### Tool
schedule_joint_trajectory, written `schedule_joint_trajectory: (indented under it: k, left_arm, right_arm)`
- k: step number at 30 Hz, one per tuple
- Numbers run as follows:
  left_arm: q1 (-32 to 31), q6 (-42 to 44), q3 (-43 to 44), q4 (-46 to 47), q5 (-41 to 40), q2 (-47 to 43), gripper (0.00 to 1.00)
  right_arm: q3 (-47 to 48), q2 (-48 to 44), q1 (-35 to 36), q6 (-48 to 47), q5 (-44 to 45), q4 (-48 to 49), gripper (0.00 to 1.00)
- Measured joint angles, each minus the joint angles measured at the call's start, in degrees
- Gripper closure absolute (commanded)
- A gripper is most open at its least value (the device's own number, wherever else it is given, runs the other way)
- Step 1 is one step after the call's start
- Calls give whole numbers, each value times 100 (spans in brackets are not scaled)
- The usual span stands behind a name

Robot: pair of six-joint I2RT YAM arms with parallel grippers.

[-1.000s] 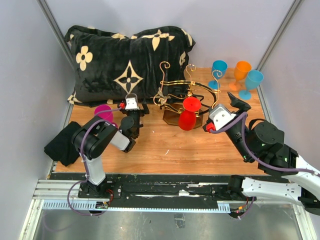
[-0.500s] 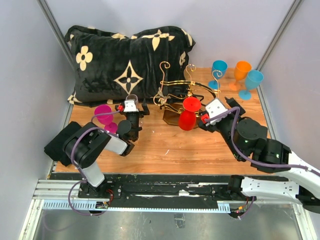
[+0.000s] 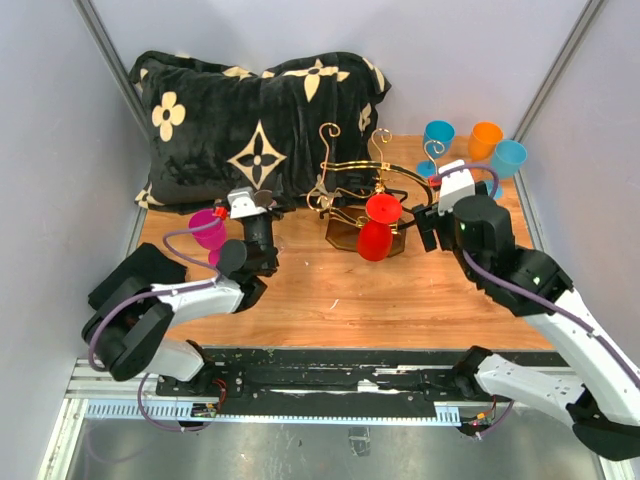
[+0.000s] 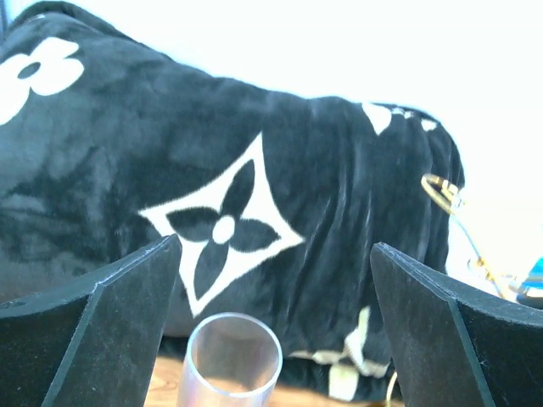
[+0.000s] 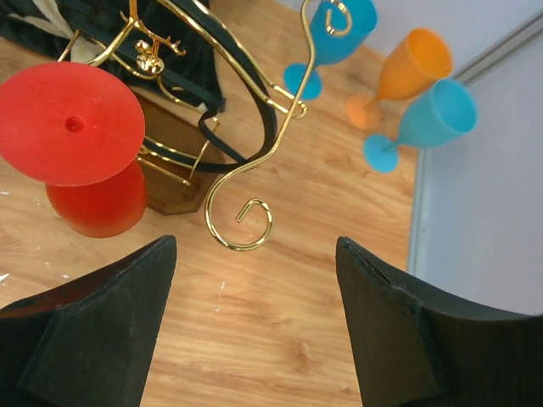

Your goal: Take the wine glass off the wine glass rack

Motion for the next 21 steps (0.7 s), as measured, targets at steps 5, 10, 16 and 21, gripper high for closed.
schedule_joint_trajectory:
  k: [5, 10, 16, 21]
  left_arm:
    - [-2, -11, 245, -472, -205, -498, 0]
    - [-2, -68, 439, -1266, -319, -966, 8]
    - [-2, -592, 1399, -3010, -212, -1722, 13]
    - [0, -1134, 2055, -4435, 50, -2164, 17]
  right_arm:
    - [-2, 275, -831, 516, -1274, -155, 27]
    - [-2, 461, -1150, 898, -2149, -50, 37]
    - [-17, 750, -1915, 1749, -3401, 332, 51]
    - [-125, 723, -2570, 2544, -4170, 761, 52]
